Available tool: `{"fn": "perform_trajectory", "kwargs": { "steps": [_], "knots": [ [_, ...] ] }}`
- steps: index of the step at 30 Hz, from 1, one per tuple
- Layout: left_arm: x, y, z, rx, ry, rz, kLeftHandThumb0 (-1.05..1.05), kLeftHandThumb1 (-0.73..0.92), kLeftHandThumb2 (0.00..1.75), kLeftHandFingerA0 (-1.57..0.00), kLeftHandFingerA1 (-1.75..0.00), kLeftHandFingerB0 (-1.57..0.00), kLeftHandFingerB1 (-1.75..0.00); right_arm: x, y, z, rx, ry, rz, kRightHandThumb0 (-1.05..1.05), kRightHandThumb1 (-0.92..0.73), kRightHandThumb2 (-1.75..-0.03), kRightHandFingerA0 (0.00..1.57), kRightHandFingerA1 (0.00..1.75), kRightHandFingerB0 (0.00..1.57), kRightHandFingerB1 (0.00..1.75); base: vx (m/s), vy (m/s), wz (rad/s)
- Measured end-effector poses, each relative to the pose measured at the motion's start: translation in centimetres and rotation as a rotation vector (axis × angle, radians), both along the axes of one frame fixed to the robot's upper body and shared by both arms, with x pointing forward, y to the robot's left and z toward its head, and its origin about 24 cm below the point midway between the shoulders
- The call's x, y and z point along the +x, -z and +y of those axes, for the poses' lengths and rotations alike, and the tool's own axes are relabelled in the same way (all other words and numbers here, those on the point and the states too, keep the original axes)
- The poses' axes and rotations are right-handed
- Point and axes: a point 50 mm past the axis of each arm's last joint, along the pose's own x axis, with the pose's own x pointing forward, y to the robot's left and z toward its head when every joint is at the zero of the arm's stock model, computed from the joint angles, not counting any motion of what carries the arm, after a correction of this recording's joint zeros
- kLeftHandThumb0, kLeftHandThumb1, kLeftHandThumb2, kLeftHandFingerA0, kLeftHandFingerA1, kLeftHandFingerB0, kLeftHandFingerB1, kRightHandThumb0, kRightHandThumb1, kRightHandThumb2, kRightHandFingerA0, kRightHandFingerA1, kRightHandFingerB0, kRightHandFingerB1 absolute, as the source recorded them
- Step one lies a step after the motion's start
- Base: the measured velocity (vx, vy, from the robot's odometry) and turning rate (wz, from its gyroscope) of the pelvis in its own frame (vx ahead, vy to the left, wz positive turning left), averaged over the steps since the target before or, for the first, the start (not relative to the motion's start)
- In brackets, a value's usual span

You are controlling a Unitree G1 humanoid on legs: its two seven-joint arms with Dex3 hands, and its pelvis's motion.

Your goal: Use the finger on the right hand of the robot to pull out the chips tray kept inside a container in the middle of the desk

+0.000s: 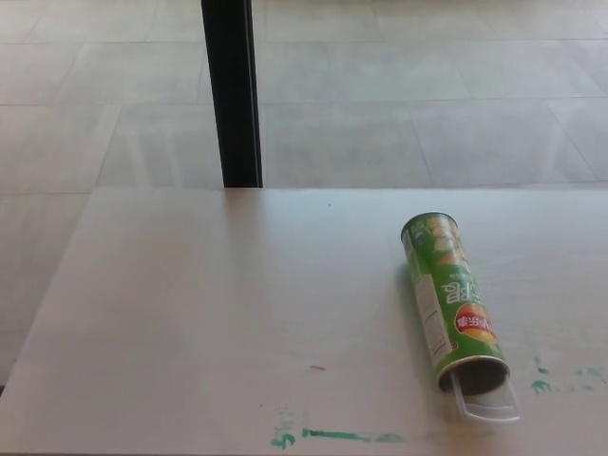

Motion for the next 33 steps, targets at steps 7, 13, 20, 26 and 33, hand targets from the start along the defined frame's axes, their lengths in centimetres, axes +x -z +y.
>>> {"fn": "perform_trajectory", "kwargs": {
  "steps": [7,13,20,26,33],
  "knots": [
    [0.0,0.0,0.0,-0.001,0.001,-0.001,-0.71,0.76,0.63,-0.35,-0.63,-0.32,-0.42,4.2,-4.7,1.3,-0.100,-0.126,-0.182,-0.55,-0.57,-0.58,0.95,0.73,0.59,0.47,0.00,0.000,0.00],
    [0.0,0.0,0.0,-0.002,0.002,0.000,-0.71,0.78,0.63,-0.35,-0.63,-0.31,-0.41,6.7,-8.4,3.3,-0.181,-0.249,-0.297,-0.51,-0.42,-0.81,0.83,0.78,0.38,0.50,0.00,0.000,0.00],
    [-0.1,0.1,-0.1,-0.007,0.000,0.004,-0.71,0.75,0.62,-0.39,-0.66,-0.37,-0.44,9.7,-11.4,7.6,-0.251,-0.460,-0.371,-0.22,-0.62,-0.59,0.79,0.69,0.35,0.37,0.00,0.000,0.00],
    [-0.2,0.1,-0.1,-0.013,-0.003,0.003,-0.72,0.75,0.62,-0.36,-0.69,-0.35,-0.47,12.2,-12.6,13.0,-0.292,-0.720,-0.373,-0.30,-0.64,-0.59,0.80,0.73,0.34,0.35,0.00,0.000,0.00],
    [-0.1,-0.1,0.0,-0.015,-0.006,-0.016,-0.69,0.75,0.63,-0.39,-0.70,-0.37,-0.47,13.9,-10.3,18.5,-0.285,-0.982,-0.229,-0.26,-0.64,-0.59,0.78,1.12,0.34,0.38,0.00,0.000,0.00]
  ]
}}
